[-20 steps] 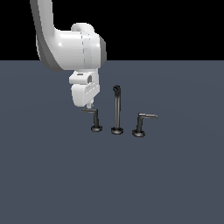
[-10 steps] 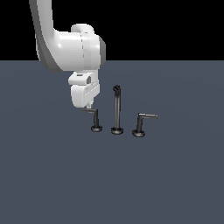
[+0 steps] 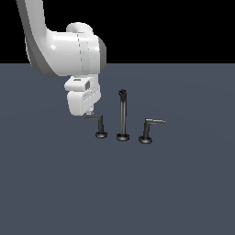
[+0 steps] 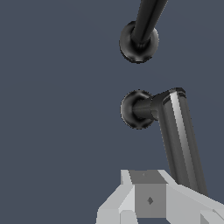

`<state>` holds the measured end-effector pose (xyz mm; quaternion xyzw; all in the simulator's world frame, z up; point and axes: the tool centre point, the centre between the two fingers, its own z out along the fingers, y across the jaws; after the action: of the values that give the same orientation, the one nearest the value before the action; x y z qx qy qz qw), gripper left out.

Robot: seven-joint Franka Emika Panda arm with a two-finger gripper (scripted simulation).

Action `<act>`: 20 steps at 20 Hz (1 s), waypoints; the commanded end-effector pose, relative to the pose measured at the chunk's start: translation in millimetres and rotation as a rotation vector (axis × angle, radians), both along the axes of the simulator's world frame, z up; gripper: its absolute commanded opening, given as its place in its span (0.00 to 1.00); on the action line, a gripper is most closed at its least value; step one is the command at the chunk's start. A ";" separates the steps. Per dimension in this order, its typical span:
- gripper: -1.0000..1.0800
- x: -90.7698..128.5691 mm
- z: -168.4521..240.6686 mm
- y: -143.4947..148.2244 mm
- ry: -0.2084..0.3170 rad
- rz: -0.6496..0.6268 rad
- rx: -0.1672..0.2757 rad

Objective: Turn on the faucet by rotating a designated handle.

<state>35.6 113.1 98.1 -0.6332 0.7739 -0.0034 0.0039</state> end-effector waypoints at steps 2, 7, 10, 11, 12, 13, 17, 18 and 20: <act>0.00 -6.7 0.0 0.2 0.002 0.009 0.000; 0.00 -23.1 0.0 1.3 0.005 0.001 0.000; 0.00 -33.2 0.0 2.1 0.006 -0.003 0.000; 0.00 -36.6 0.0 2.3 0.007 -0.005 0.000; 0.00 -40.0 0.0 2.6 0.008 -0.006 0.000; 0.00 -43.4 0.0 2.9 0.008 -0.008 0.000; 0.00 -53.8 0.0 3.9 0.010 -0.012 0.000; 0.00 -45.3 -0.1 1.1 0.000 0.024 0.003; 0.00 -50.8 -0.1 -4.1 0.002 0.018 0.003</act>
<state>-12.2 114.3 98.0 -0.6410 0.7676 -0.0018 0.0056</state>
